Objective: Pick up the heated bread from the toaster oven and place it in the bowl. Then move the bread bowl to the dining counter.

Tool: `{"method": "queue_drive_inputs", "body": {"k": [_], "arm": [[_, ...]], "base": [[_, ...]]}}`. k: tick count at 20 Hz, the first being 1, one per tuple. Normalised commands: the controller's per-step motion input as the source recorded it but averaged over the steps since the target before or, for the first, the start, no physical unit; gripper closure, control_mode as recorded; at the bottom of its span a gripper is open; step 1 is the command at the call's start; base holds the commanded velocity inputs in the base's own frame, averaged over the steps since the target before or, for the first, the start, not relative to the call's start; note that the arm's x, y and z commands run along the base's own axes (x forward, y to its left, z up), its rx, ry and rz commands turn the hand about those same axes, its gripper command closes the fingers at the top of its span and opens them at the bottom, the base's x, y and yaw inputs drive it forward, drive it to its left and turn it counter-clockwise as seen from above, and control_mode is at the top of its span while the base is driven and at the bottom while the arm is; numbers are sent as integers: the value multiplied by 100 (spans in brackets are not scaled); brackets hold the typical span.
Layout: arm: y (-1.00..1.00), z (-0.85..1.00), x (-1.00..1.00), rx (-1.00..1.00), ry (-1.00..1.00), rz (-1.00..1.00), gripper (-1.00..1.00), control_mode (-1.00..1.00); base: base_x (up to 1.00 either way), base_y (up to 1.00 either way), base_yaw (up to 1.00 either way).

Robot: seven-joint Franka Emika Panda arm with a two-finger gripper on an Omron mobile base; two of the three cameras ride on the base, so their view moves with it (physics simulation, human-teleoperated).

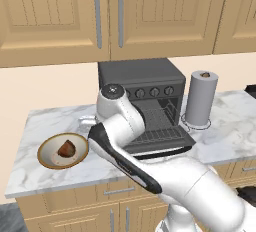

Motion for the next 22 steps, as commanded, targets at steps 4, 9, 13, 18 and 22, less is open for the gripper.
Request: {"method": "queue_drive_inputs", "body": {"k": [4, 9, 13, 18, 22], "arm": [[72, -52, 12, 0, 1, 25, 100, -100], [61, -51, 37, 0, 4, 19, 100, -100], [48, -41, 69, 0, 1, 12, 100, -100], [30, -30, 43, -1, 1, 6, -100, -100], [15, 0, 0, 0, 0, 0, -100, -100]], "base": [[0, 0, 0], [0, 0, 0], [0, 0, 0], [0, 0, 0], [0, 0, 0]]}}
